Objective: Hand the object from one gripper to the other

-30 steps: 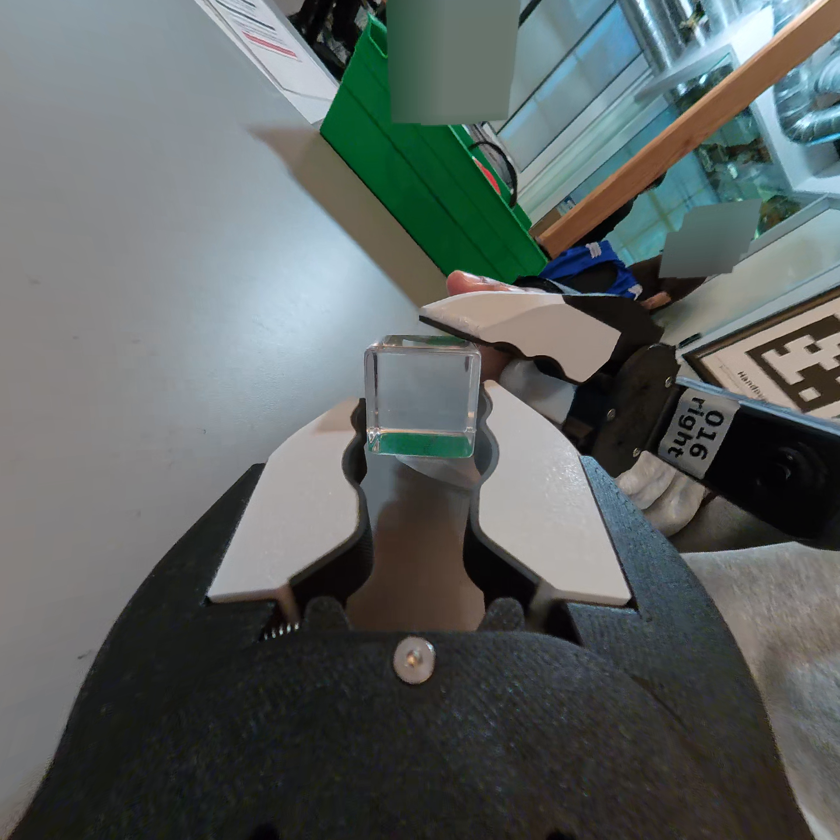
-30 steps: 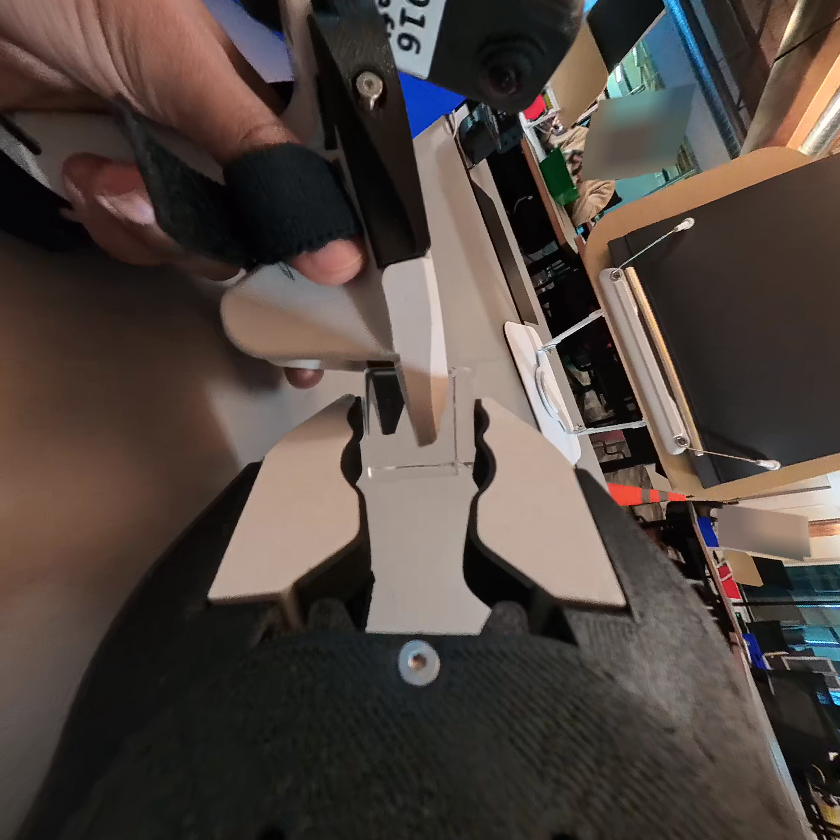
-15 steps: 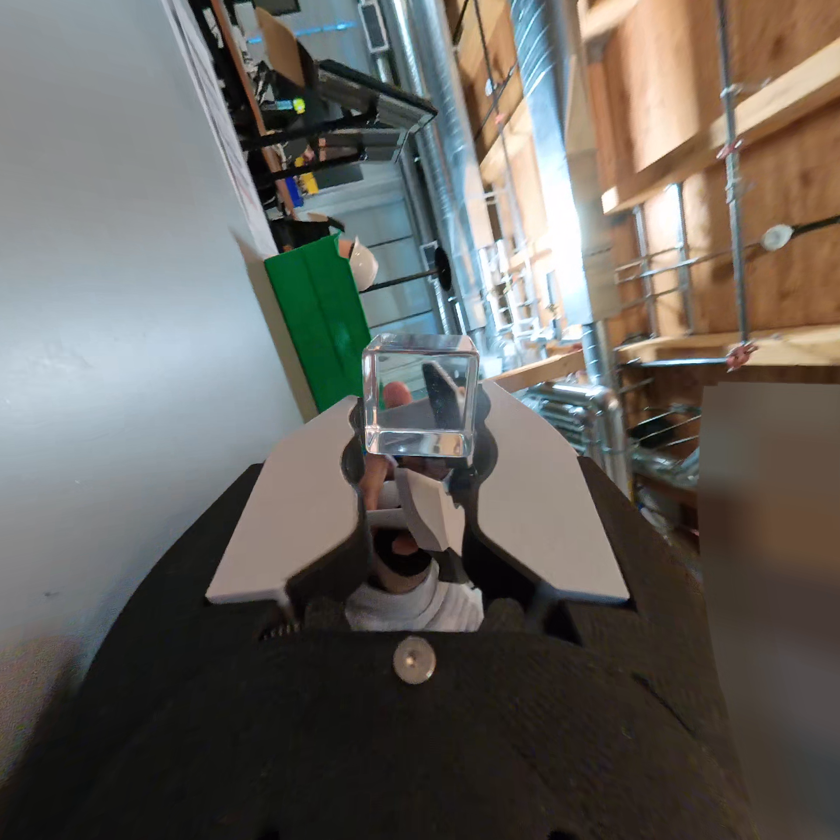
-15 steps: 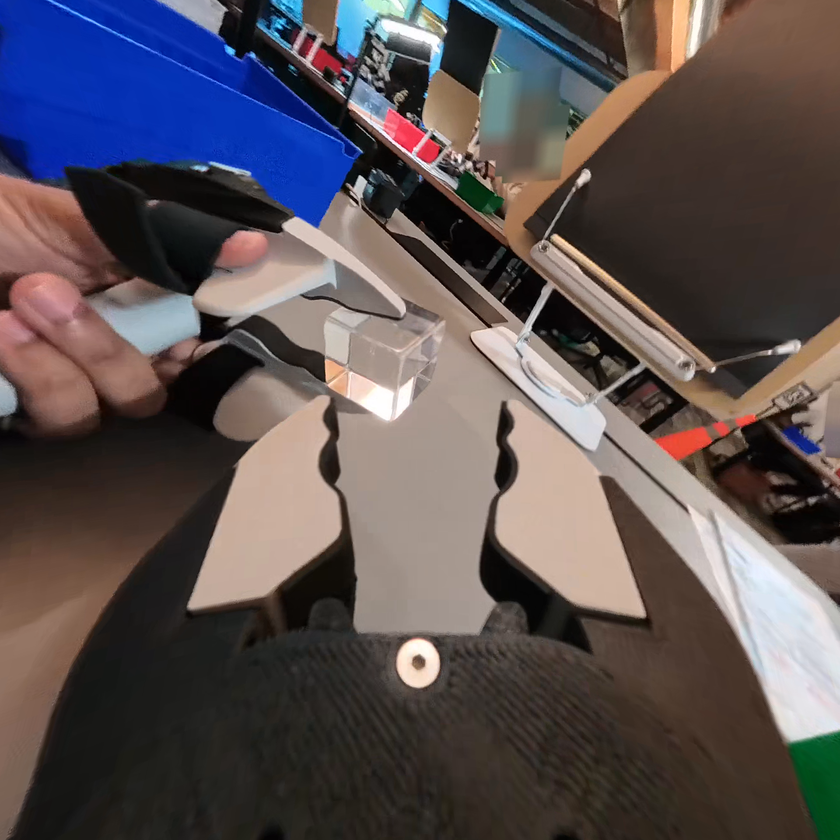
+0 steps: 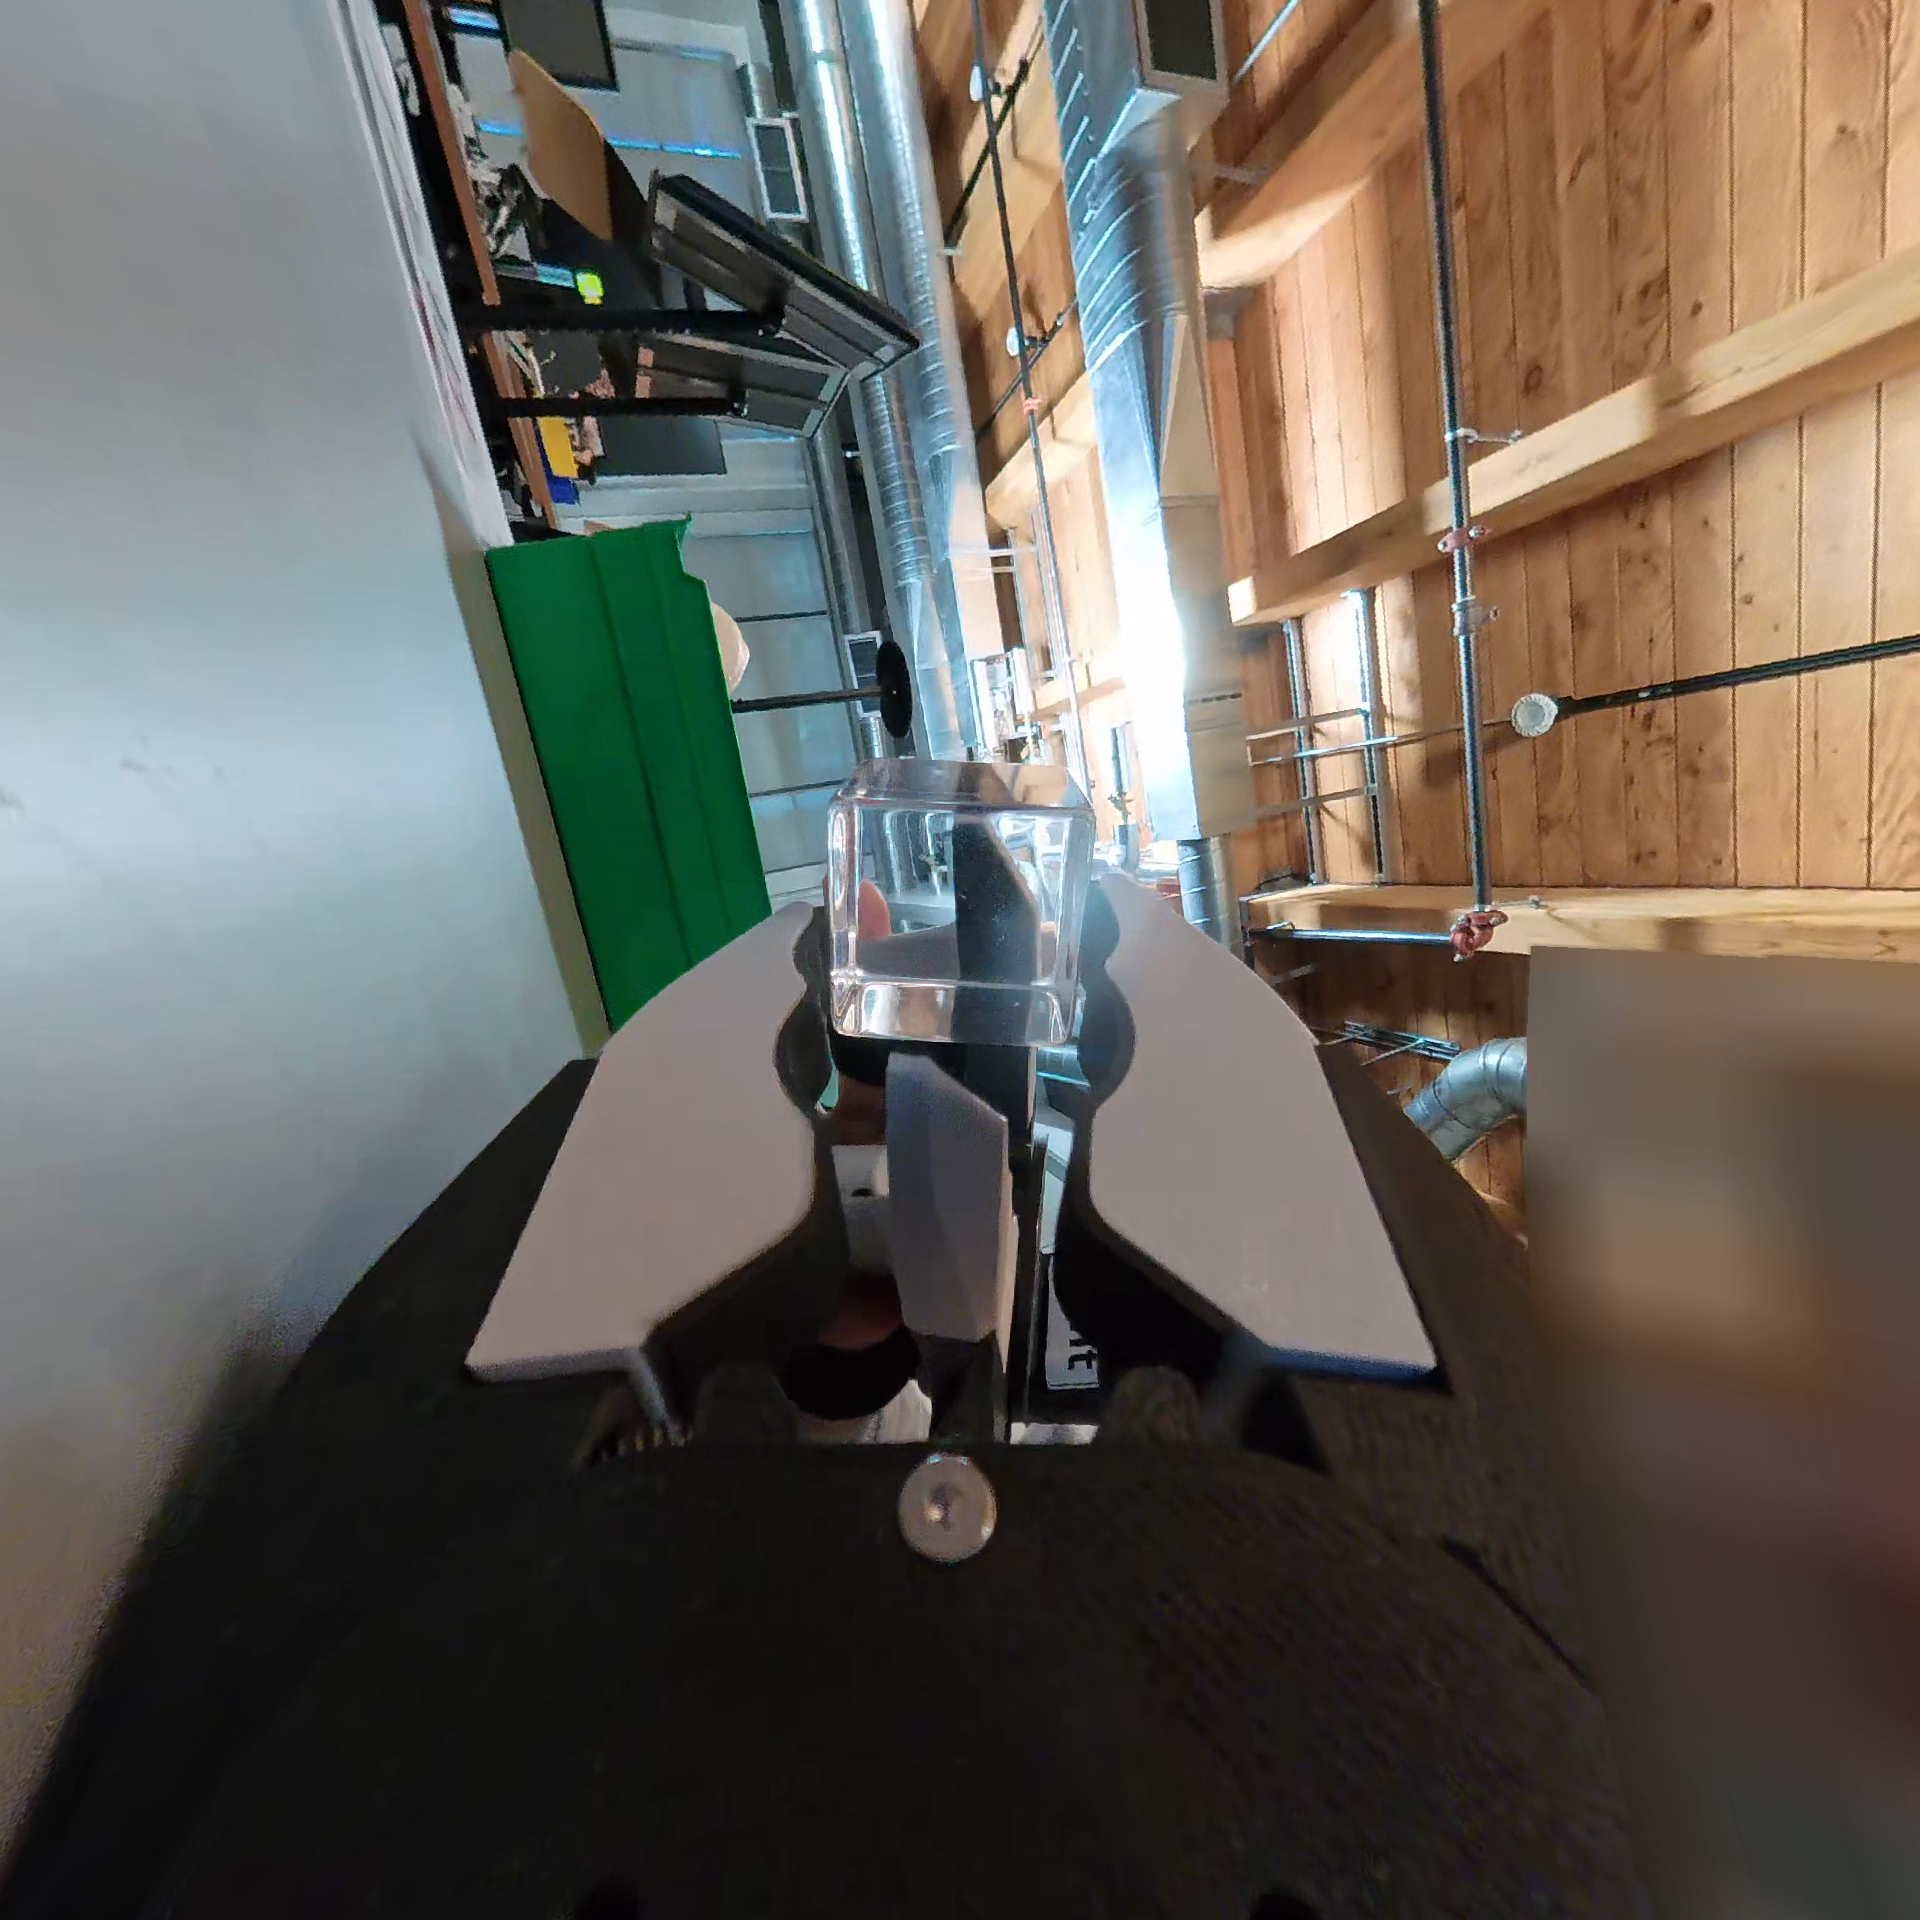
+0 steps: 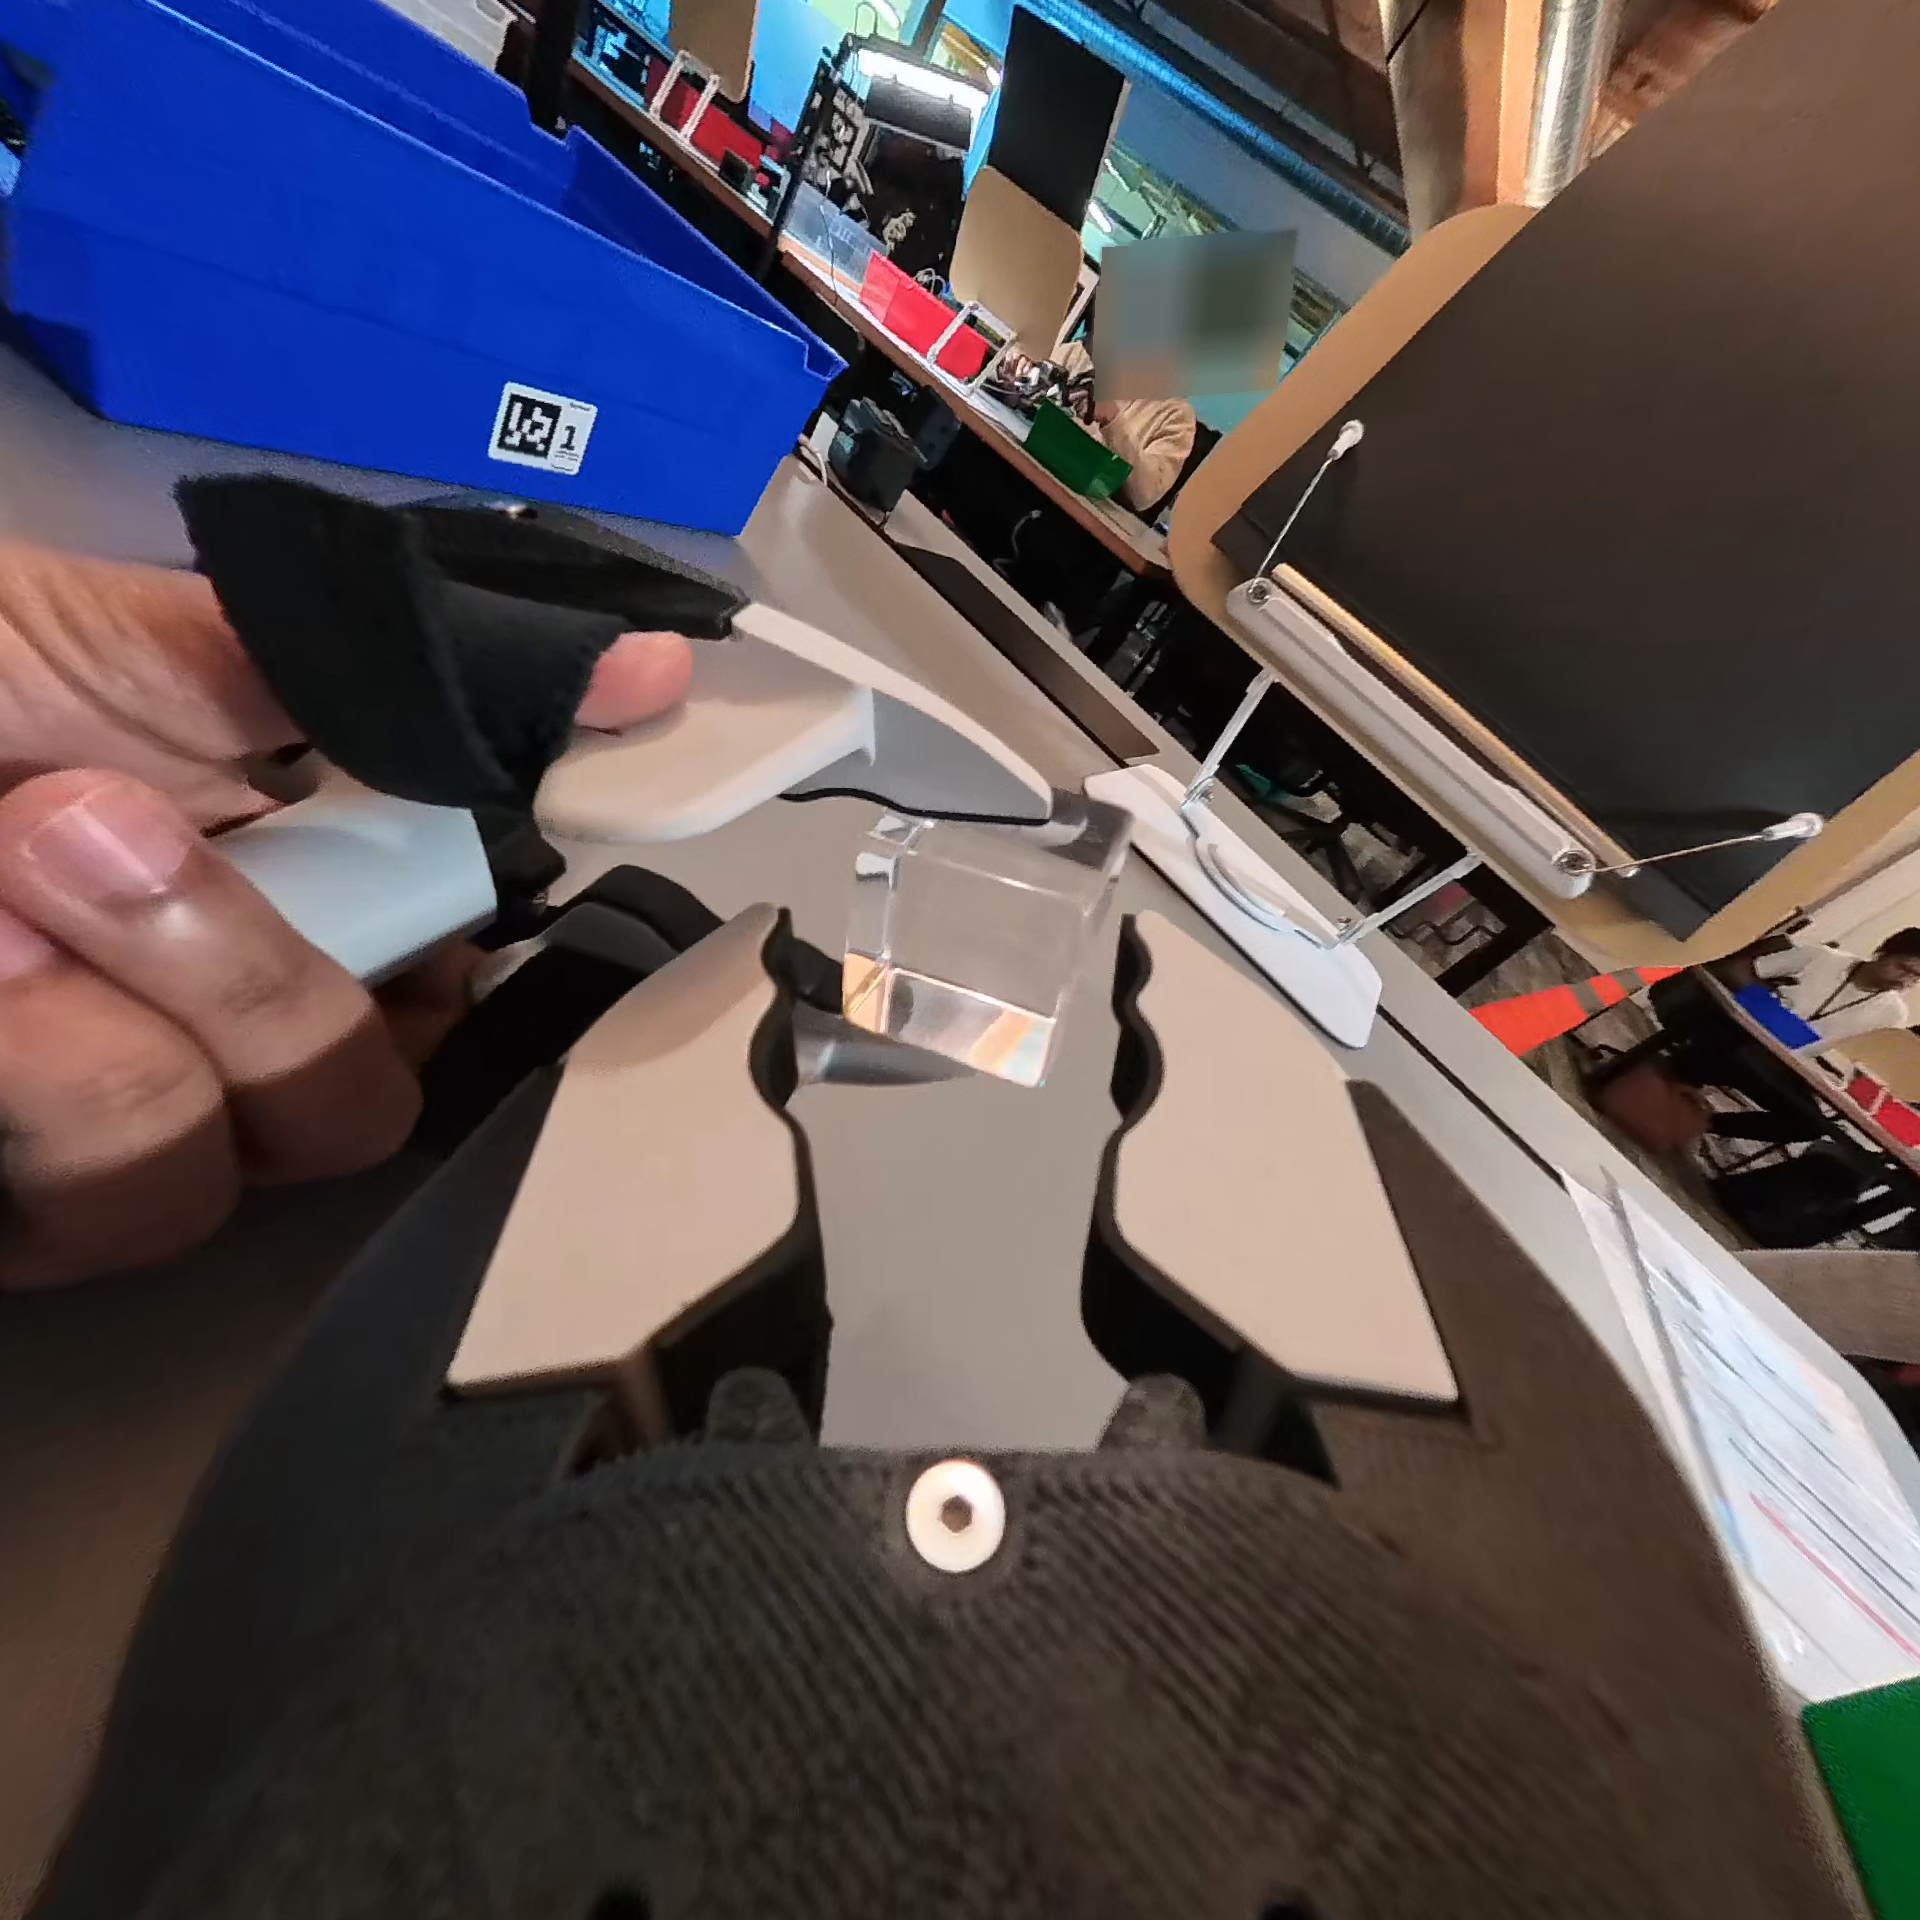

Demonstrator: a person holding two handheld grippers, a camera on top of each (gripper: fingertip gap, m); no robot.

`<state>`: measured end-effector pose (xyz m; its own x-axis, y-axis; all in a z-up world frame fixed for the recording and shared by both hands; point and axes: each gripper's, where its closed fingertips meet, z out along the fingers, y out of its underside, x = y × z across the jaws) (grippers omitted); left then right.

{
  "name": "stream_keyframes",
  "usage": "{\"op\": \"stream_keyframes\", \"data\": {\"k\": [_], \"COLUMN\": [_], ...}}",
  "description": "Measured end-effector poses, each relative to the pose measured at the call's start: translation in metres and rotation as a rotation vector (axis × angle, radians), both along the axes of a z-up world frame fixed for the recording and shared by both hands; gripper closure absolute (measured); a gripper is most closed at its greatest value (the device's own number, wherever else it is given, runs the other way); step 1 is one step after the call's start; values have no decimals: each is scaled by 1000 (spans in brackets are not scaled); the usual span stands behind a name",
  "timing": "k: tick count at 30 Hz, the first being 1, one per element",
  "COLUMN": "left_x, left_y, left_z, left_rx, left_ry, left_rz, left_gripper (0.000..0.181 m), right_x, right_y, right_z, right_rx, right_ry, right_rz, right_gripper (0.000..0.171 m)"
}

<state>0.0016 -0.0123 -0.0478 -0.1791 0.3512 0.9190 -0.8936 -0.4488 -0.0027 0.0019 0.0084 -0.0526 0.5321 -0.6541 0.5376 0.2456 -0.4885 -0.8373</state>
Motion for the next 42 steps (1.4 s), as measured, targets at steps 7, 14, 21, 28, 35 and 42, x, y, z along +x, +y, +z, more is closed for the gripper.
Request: {"op": "stream_keyframes", "data": {"k": [7,14,21,28,35,42], "left_x": [-4,-8,-6,-3,-13,-38], "left_y": [-5,-7,-9,1,3,-17], "left_z": [2,5,3,24,36,17], "left_rx": [29,73,181,235,515,858], "left_ry": [-42,-115,-179,-383,-819,-1294], "left_rz": [-19,-65,-45,21,100,131], "left_gripper": [135,136,97,92,94,89], "right_x": [1,0,-4,-9,-27,-54], "right_y": [-6,-6,-11,-26,-34,-33], "right_z": [3,6,21,30,33,42], "right_rx": [6,20,216,510,738,844], "right_ry": [-1,43,178,485,932,1274], "right_rz": [-4,48,180,453,768,1008], "right_gripper": [122,125,124,125,125,125]}}
